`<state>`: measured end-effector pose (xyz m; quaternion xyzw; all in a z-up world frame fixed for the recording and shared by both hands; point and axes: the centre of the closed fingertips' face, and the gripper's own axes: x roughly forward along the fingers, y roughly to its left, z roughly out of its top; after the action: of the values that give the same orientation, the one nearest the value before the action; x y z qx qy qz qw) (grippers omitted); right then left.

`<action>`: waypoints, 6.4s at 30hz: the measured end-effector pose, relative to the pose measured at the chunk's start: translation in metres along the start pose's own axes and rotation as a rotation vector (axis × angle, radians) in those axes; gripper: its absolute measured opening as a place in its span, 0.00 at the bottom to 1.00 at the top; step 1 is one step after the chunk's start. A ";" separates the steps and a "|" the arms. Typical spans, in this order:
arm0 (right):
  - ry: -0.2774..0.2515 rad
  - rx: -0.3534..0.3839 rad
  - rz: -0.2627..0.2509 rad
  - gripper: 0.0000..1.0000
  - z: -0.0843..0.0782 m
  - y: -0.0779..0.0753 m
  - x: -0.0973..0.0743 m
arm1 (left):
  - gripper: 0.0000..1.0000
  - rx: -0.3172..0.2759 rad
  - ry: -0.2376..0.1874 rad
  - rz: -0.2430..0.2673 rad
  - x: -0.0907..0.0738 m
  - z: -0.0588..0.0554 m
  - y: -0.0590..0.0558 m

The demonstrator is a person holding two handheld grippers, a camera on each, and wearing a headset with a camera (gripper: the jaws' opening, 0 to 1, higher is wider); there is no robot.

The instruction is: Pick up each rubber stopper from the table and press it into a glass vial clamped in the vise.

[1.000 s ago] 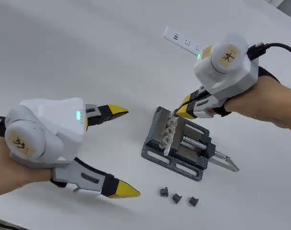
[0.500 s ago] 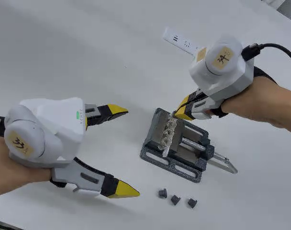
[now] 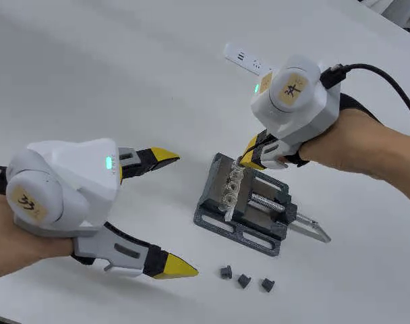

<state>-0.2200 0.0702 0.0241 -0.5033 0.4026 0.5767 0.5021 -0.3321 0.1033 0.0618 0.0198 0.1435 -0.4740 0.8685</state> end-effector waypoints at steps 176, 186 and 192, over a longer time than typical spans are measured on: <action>-0.572 0.577 -0.197 0.63 -0.147 0.148 -0.081 | 0.05 0.007 0.496 -0.072 0.087 -0.075 -0.063; -0.571 0.570 -0.190 0.63 -0.146 0.149 -0.079 | 0.05 0.020 0.499 -0.077 0.087 -0.077 -0.062; -0.570 0.560 -0.182 0.63 -0.141 0.149 -0.080 | 0.05 0.023 0.489 -0.073 0.086 -0.074 -0.061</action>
<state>-0.3430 -0.1057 0.0725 -0.2008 0.3425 0.5143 0.7602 -0.3556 0.0119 -0.0259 0.1385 0.3449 -0.4879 0.7898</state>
